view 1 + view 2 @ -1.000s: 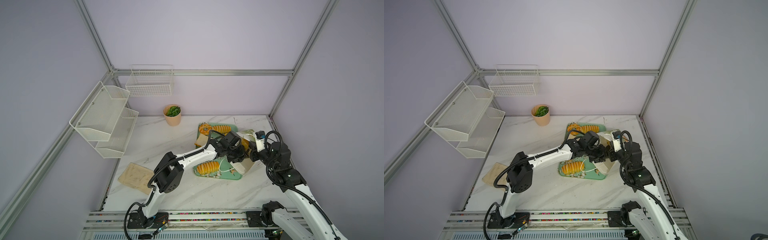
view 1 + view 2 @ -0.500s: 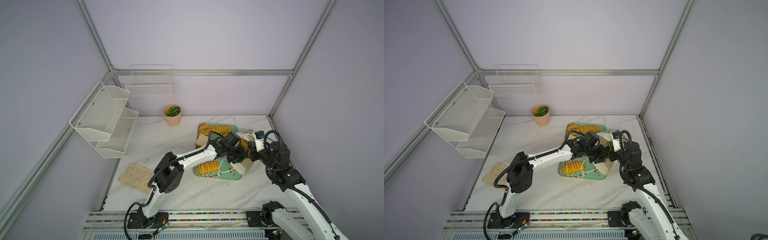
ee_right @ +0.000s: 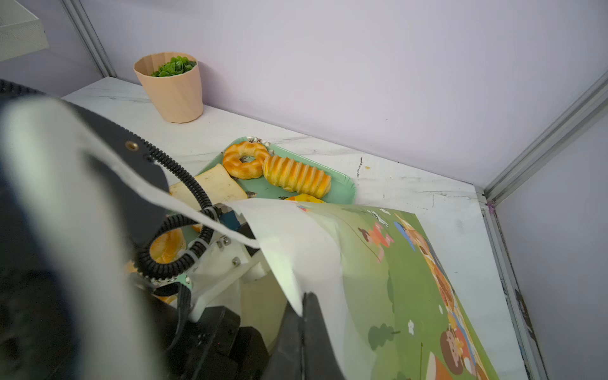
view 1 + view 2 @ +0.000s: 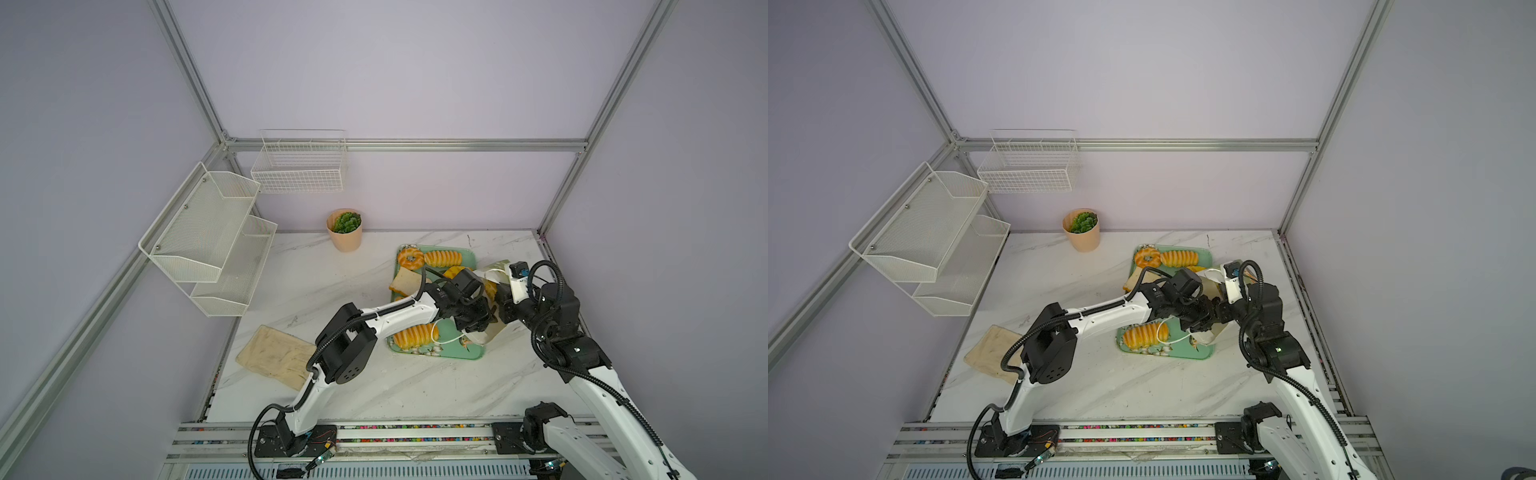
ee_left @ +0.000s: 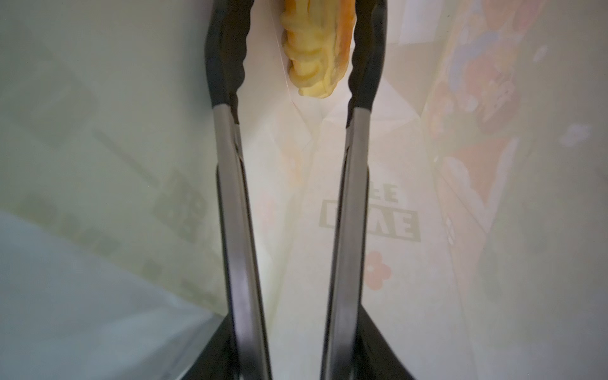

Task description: Take the fake bread out of the paper bag

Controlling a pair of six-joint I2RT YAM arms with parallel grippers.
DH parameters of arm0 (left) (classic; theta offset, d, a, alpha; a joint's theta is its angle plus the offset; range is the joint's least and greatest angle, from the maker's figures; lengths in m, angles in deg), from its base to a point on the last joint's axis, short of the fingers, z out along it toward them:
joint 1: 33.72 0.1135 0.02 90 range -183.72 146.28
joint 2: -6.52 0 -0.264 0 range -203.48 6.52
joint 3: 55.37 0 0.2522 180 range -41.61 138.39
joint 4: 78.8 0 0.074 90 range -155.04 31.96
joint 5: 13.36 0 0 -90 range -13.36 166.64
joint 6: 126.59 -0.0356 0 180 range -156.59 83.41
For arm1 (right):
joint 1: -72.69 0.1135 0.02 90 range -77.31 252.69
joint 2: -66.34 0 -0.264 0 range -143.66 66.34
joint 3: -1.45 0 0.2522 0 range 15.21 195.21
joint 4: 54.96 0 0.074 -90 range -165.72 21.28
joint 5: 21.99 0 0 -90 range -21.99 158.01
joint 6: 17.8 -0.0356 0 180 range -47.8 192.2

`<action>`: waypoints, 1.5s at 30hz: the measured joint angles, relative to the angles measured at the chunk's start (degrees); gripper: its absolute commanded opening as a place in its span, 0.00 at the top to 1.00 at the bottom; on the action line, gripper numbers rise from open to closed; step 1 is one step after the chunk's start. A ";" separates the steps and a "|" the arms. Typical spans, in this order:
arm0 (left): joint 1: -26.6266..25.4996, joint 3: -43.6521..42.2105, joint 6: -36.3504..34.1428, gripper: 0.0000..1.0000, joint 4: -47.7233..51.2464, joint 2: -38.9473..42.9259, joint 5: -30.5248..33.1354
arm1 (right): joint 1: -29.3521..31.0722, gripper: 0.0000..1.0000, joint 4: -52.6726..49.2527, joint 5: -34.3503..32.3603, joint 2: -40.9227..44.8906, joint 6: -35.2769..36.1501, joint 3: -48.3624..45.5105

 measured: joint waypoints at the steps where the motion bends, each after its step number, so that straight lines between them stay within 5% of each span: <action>1: 0.02 0.00 0.17 0.57 -0.42 -0.20 -0.26 | 0.00 1.00 -0.04 0.09 0.00 0.02 0.00; 20: 3.80 4.46 -4.52 0.60 -3.85 -4.92 -9.27 | -0.02 1.00 -3.50 3.50 -0.13 4.33 0.00; 29: 4.09 4.90 -13.84 0.94 -1.33 -4.83 -9.07 | 0.00 1.00 -4.59 2.23 0.42 6.73 0.07; 31: 4.24 4.79 -15.15 1.00 0.04 -3.80 -8.74 | 0.07 1.00 -4.59 1.36 0.79 6.91 0.13; 45: 7.52 -8.37 -18.23 1.00 2.14 14.23 -7.26 | 0.09 1.00 -4.22 -5.62 0.55 6.58 1.22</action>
